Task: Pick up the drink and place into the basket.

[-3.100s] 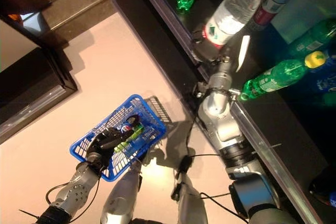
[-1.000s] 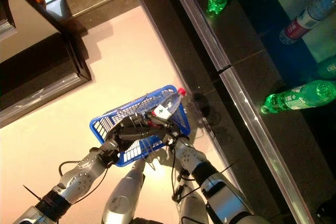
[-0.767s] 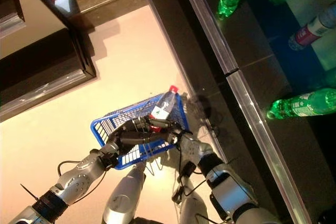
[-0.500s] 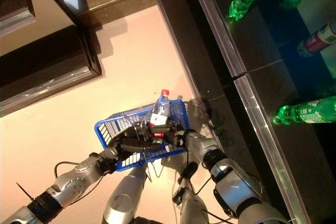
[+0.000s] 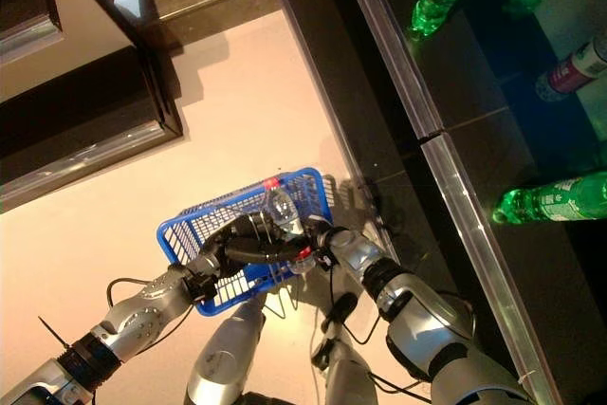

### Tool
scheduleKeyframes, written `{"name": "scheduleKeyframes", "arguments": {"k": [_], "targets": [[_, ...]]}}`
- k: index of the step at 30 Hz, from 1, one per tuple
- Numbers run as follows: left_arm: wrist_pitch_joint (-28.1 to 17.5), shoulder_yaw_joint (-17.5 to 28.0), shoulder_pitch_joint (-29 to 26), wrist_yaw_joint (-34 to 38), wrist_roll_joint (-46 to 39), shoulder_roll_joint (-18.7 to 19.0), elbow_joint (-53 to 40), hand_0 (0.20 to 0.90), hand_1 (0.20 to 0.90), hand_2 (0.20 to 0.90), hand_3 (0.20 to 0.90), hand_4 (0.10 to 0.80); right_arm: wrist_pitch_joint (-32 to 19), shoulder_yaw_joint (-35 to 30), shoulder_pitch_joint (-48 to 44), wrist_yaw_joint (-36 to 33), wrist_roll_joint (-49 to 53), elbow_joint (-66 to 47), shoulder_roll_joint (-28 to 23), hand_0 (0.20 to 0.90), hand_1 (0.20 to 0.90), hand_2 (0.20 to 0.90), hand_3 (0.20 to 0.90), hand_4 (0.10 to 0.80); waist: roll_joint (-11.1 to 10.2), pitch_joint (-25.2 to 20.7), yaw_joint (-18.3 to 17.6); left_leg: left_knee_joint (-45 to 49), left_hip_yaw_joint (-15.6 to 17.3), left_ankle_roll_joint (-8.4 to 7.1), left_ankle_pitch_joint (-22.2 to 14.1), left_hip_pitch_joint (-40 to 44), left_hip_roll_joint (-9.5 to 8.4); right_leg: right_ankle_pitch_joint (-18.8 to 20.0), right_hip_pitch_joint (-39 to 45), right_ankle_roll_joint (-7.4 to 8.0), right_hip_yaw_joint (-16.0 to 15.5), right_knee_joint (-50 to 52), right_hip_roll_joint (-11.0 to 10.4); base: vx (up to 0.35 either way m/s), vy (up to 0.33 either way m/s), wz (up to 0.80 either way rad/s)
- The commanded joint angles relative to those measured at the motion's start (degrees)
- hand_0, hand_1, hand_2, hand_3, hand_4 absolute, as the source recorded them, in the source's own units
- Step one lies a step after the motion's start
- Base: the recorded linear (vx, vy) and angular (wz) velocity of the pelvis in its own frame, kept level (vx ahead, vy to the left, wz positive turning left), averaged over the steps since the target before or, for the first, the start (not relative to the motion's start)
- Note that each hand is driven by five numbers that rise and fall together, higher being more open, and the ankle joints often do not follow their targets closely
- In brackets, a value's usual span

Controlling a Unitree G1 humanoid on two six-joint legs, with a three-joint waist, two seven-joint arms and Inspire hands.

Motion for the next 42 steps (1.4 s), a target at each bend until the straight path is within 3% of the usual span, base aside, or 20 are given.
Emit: {"name": "scheduleKeyframes", "arguments": {"k": [1, 5, 10, 19, 32, 42], "targets": [[-8.0, 4.2, -9.4, -6.6, 0.7, -7.8, -25.4, 0.3, 0.3, 0.3, 0.2, 0.1, -2.5, -0.7, -2.9, -8.0, -3.9, -16.2, -0.1, 0.3, 0.3, 0.3, 0.2, 0.1, -1.7, -4.9, -2.8, 0.7, 3.3, 2.85, -1.4, -0.5, -1.11, -0.7, -1.8, 0.37, 4.1, 5.4, -2.1, 0.0, 0.0, 0.0], [-8.5, 8.1, -5.8, -5.6, 2.7, -6.9, -26.4, 0.3, 0.3, 0.3, 0.2, 0.1, 0.1, -5.4, 2.9, -9.9, -12.7, -28.3, -6.4, 0.3, 0.3, 0.3, 0.2, 0.1, -2.7, -5.0, -4.8, 0.4, 4.2, 3.06, -1.8, 0.1, -0.61, -1.0, -1.9, 0.48, 5.4, 5.6, -1.5, 0.0, 0.0, 0.0], [-8.1, 12.1, -3.1, -5.1, 2.8, -5.1, -28.0, 0.3, 0.3, 0.3, 0.2, 0.1, 3.9, -9.4, 7.6, -5.7, -19.7, -35.5, -13.3, 0.3, 0.3, 0.3, 0.2, 0.1, -3.8, -5.3, -6.1, 0.6, 5.1, 3.16, -2.3, 0.6, -0.11, -1.0, -1.6, 0.69, 6.3, 5.6, -1.3, 0.014, -0.017, -0.02], [-6.9, 12.5, -5.0, -4.8, 2.9, -4.5, -27.6, 0.3, 0.3, 0.3, 0.2, 0.1, 12.3, -8.3, 3.0, -1.3, -36.4, -31.7, -16.4, 0.3, 0.3, 0.3, 0.2, 0.1, -4.2, -4.4, -6.1, 0.9, 5.7, 3.18, -2.5, 0.9, 0.12, -1.0, -1.1, 0.55, 6.9, 5.5, -0.9, 0.006, -0.025, -0.06], [-5.9, 11.9, -6.3, -4.3, 4.4, -5.6, -27.4, 0.3, 0.3, 0.3, 0.2, 0.1, 13.9, -6.5, -1.6, 4.7, -48.1, -31.5, -14.9, 0.3, 0.3, 0.3, 0.2, 0.1, -4.4, -3.6, -6.0, 1.6, 6.0, 3.3, -3.1, 0.4, 0.1, -1.3, -1.6, 0.56, 7.9, 5.7, -0.7, 0.0, 0.0, 0.0], [-3.4, 7.0, -10.6, -6.8, 5.1, -6.5, -25.8, 0.3, 0.3, 0.3, 0.2, 0.1, 11.5, 4.0, -12.8, 22.2, -64.4, -26.3, -11.3, 0.3, 0.3, 0.3, 0.2, 0.1, -4.2, -3.5, -4.3, 1.9, 5.6, 3.22, -2.9, -0.2, -0.4, -1.3, -1.8, 0.61, 7.4, 5.8, -1.0, 0.0, 0.0, 0.0]]}}
